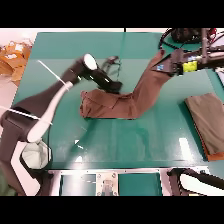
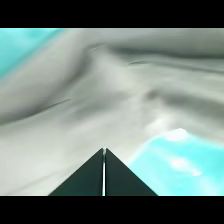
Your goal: Fold the shirts.
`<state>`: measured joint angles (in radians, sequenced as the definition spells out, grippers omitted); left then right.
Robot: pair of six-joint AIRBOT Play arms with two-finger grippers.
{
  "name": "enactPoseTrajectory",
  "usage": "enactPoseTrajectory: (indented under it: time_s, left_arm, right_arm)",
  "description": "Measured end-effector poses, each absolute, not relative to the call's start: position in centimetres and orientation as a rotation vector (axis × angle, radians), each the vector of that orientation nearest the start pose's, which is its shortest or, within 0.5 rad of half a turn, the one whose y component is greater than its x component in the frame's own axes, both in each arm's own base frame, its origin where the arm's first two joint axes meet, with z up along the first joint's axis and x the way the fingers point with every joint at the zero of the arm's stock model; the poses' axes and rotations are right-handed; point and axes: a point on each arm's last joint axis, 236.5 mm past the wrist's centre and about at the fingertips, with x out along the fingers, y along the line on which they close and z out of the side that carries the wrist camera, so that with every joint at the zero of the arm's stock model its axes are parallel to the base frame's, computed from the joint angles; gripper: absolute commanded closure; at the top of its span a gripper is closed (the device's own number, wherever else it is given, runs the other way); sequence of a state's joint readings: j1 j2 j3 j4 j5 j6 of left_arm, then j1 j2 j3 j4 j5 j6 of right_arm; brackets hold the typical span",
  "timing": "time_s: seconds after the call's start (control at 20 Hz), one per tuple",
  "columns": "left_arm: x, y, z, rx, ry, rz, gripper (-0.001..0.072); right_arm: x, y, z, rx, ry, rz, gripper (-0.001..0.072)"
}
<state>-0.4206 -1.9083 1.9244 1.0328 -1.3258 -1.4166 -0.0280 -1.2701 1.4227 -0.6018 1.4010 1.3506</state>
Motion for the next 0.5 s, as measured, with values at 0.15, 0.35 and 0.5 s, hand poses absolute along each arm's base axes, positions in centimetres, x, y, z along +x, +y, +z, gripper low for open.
enactPoseTrajectory:
  time_s: [0.15, 0.35, 0.5]
  left_arm:
    - [46.5, -22.7, 4.2, 0.042, 1.324, -0.628, 0.0679]
    - [48.7, -12.9, 7.8, 0.011, 1.286, -0.421, 0.0679]
    - [48.7, -8.3, 9.2, -0.017, 1.281, -0.335, 0.0679]
  right_arm:
    - [37.9, 24.0, 17.4, 0.586, 1.008, 0.824, 0.0695]
    - [39.3, 34.0, 12.6, 0.627, 0.955, 0.793, 0.0454]
    - [39.2, 41.8, 6.3, 0.642, 0.953, 0.748, 0.0199]
